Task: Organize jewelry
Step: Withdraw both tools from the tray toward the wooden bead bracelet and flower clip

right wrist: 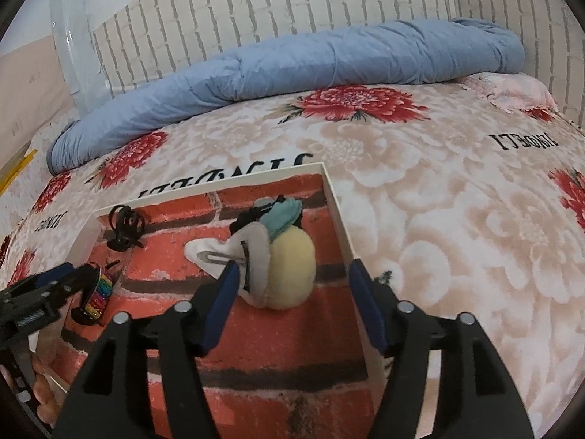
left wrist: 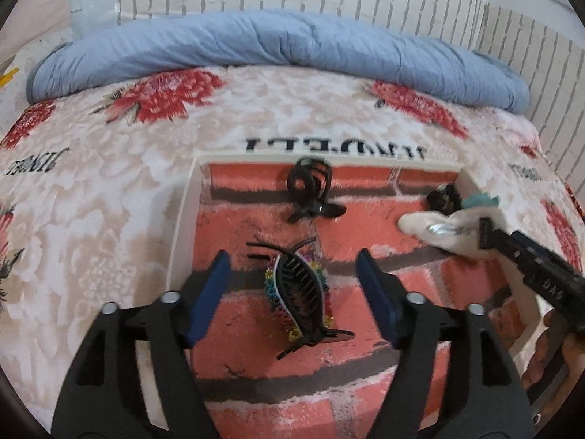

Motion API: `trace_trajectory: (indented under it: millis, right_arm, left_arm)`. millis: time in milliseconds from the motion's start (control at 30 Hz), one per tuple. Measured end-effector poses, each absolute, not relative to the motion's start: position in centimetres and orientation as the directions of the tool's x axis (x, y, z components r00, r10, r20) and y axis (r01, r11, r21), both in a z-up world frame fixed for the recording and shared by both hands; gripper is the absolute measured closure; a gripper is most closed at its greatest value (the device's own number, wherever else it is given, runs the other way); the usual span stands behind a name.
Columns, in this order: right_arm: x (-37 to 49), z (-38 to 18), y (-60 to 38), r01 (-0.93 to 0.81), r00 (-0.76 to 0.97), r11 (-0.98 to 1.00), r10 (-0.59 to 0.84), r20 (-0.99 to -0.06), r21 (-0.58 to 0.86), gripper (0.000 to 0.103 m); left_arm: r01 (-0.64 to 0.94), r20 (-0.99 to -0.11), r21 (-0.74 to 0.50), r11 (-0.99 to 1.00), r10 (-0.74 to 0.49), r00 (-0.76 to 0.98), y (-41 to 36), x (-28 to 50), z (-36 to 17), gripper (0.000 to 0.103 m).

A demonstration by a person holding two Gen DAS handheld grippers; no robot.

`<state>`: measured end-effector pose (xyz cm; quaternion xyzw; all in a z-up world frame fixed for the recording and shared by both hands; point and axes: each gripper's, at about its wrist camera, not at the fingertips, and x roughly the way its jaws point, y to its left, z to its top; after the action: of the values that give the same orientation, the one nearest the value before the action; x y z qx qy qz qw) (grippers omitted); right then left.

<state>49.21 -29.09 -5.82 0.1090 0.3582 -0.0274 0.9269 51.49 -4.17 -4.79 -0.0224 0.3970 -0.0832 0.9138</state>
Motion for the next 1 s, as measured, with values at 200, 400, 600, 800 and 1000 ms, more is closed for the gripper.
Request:
trace_trajectory:
  millis: [200,400,600,800,1000]
  right_arm:
    - [46.9,-2.8,-29.3,0.132,0.756,0.979,0.003,-0.654,0.156,0.028]
    - [43.4,0.2,-29.5,0.132,0.765,0.981,-0.008,-0.644,0.145,0.024]
    - [38.4,3.5,-29.8,0.122,0.787,0.986,-0.023,-0.617,0.118,0.019]
    - [33.3,6.0,-30.9,0.126,0.794,0.988,-0.049,-0.606,0.086,0.019]
    - [28.7,6.6,-32.1,0.148,0.788,0.988,-0.096,-0.609,0.036,0.019]
  left_arm:
    - [0.087,-0.665,-0.113,0.990,-0.141,0.734,-2.9,48.6,-0.6,0.006]
    - [0.069,-0.628,-0.111,0.991,-0.124,0.768,-1.2,45.0,4.1,0.005]
    - [0.047,-0.597,-0.118,0.992,-0.109,0.795,1.8,39.8,7.6,0.005]
    - [0.021,-0.574,-0.088,0.996,-0.068,0.816,3.9,34.3,9.5,0.005]
    - [0.029,-0.577,-0.074,0.997,-0.067,0.814,4.5,30.2,9.5,0.005]
